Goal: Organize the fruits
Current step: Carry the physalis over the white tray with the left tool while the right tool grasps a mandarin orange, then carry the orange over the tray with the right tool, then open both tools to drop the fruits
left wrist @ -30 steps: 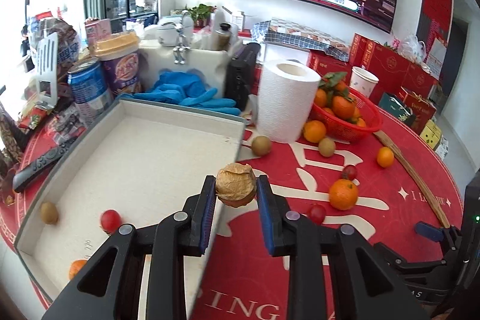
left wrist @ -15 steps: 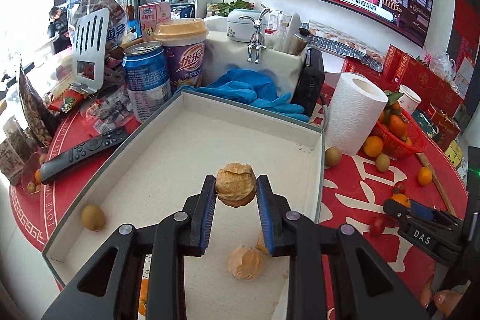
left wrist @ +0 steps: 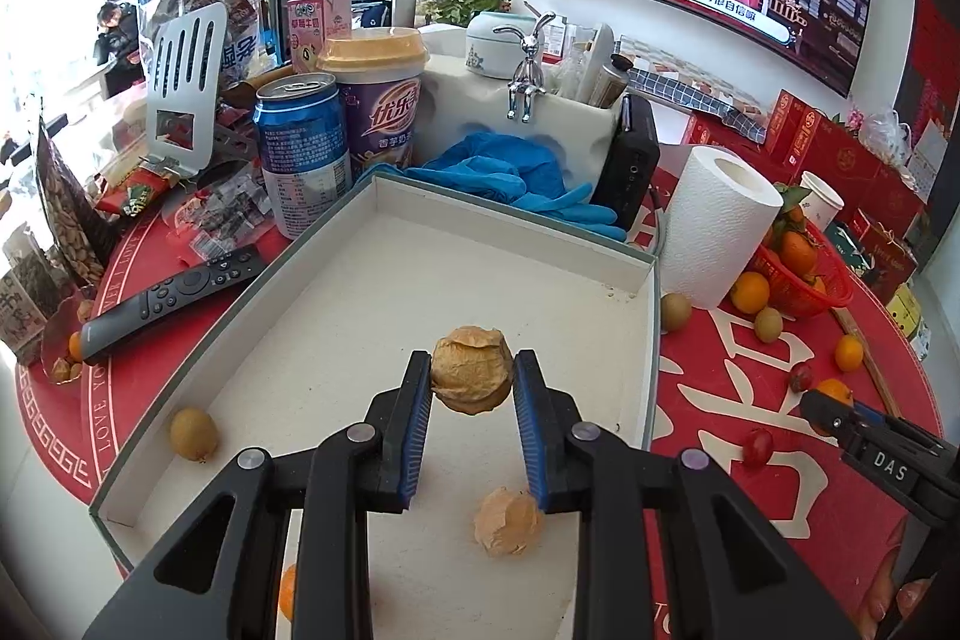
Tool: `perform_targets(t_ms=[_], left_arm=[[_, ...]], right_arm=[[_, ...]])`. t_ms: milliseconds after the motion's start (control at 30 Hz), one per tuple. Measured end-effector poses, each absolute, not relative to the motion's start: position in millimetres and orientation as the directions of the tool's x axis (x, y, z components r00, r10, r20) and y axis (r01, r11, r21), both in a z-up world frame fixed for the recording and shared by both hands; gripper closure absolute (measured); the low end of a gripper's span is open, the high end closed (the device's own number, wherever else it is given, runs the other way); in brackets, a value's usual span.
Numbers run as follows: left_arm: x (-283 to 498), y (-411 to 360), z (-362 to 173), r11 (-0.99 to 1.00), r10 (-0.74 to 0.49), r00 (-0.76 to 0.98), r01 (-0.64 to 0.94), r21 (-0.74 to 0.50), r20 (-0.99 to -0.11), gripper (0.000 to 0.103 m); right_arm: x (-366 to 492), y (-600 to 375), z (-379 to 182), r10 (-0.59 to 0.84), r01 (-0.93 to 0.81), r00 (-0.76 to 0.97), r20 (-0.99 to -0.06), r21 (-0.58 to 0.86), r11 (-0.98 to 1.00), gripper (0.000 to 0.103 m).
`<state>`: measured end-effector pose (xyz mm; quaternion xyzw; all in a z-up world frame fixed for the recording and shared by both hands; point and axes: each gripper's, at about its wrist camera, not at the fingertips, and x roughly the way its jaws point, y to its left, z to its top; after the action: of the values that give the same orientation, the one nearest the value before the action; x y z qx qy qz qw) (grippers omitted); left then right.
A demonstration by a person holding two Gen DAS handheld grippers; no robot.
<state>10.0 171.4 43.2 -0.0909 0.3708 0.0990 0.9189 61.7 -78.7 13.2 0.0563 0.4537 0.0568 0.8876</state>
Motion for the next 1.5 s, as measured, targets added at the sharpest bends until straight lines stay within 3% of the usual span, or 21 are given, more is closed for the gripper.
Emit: perform_targets(t_ms=[1200, 1500], left_arm=[[-2.0, 216.3, 32.0, 0.944, 0.148, 0.671, -0.315, -0.099, -0.727, 0.073], [6.5, 223.9, 10.2, 0.932, 0.119, 0.598, -0.343, -0.119, -0.793, 0.073]], right_arm=[[73.5, 77.3, 36.2, 0.284, -0.320, 0.546, -0.788, 0.117, 0.940, 0.063], [79.9, 92.7, 19.6, 0.293, -0.344, 0.505, -0.812, 0.122, 0.931, 0.063]])
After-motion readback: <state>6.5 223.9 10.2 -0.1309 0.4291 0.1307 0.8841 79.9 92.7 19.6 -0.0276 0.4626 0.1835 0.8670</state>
